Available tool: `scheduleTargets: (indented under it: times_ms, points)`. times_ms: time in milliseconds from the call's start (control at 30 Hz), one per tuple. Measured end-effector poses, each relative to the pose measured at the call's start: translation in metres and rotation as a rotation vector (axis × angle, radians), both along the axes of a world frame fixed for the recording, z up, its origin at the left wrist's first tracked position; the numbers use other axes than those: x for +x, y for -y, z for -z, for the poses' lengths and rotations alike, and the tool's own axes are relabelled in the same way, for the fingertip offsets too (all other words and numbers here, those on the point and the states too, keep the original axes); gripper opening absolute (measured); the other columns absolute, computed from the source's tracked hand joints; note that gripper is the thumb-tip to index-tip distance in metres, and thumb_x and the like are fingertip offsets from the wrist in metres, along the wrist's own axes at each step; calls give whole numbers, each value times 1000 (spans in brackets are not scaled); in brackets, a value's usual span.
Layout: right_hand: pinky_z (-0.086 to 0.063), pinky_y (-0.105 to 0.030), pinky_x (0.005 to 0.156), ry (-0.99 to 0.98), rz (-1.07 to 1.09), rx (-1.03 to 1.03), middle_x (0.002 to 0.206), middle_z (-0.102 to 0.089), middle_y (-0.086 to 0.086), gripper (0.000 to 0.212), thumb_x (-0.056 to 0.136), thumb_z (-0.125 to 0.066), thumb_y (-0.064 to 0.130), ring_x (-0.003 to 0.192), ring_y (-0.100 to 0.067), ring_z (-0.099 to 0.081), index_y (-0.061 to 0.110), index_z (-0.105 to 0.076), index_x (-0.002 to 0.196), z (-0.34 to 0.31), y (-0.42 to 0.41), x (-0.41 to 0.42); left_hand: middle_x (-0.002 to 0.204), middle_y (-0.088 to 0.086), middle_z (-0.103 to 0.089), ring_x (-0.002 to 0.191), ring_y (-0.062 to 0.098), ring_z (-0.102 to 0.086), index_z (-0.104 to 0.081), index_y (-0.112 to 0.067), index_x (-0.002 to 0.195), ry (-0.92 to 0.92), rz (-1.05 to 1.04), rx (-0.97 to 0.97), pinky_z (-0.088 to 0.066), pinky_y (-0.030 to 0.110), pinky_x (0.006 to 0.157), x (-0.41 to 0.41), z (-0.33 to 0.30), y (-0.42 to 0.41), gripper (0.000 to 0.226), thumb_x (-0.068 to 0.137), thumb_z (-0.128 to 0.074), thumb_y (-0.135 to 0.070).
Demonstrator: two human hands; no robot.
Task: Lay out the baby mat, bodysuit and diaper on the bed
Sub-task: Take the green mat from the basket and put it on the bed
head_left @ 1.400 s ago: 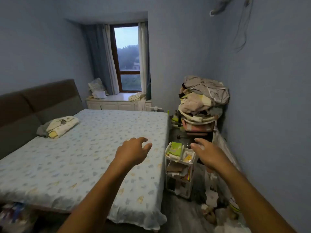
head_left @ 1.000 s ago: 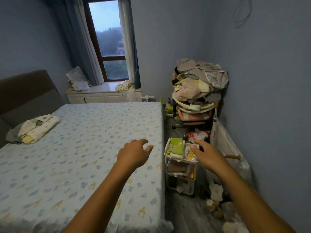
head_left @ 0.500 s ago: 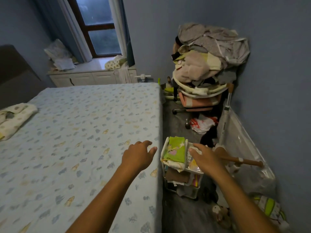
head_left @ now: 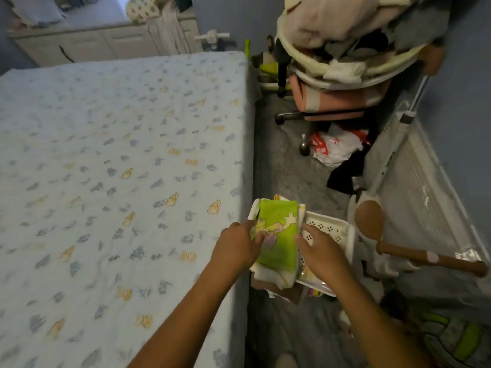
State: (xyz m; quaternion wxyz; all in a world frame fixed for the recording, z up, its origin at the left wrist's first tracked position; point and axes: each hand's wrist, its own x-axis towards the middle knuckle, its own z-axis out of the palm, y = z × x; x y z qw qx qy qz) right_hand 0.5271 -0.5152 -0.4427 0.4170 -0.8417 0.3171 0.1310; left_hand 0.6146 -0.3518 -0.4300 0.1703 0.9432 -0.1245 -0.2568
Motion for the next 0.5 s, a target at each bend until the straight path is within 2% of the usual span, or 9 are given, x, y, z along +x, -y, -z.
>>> scheduleTargets:
  times_ms: [67,167,300,400,500]
  points:
    - [-38,-38,105,-13,12,12,139,-56,-8,50,94,-50,42,128,-28,-50,22,-49,140,30,-2,12,133,13,-57,120,32,-57,-47,-28,143,-69,-17,-10,-47,40,98,6,30,12,55,95,-46,-55]
    - [-38,-36,104,-2,19,25,143,-52,-6,51,94,-53,39,130,-25,-47,21,-48,141,68,-6,30,135,15,-53,120,34,-56,-44,-28,144,-155,-44,-64,-45,37,98,14,66,26,55,95,-50,-52]
    - [-31,-43,114,5,15,7,146,-47,0,51,92,-54,41,135,-22,-40,26,-46,141,103,-7,47,143,12,-45,118,31,-57,-44,-28,143,-151,-3,-134,-45,35,98,22,98,39,46,99,-49,-38]
    - [-33,-47,112,46,51,-62,139,-50,-3,49,90,-59,36,131,-24,-41,27,-51,137,115,-8,52,148,7,-42,127,28,-48,-44,-24,145,-135,109,-73,-40,34,108,25,117,47,44,102,-41,-33]
    - [-40,-44,105,118,76,-85,127,-51,-2,50,84,-67,27,121,-24,-48,31,-55,133,120,-9,53,143,17,-43,124,34,-46,-34,-23,150,-137,100,-75,-39,40,108,27,126,49,50,101,-41,-30]
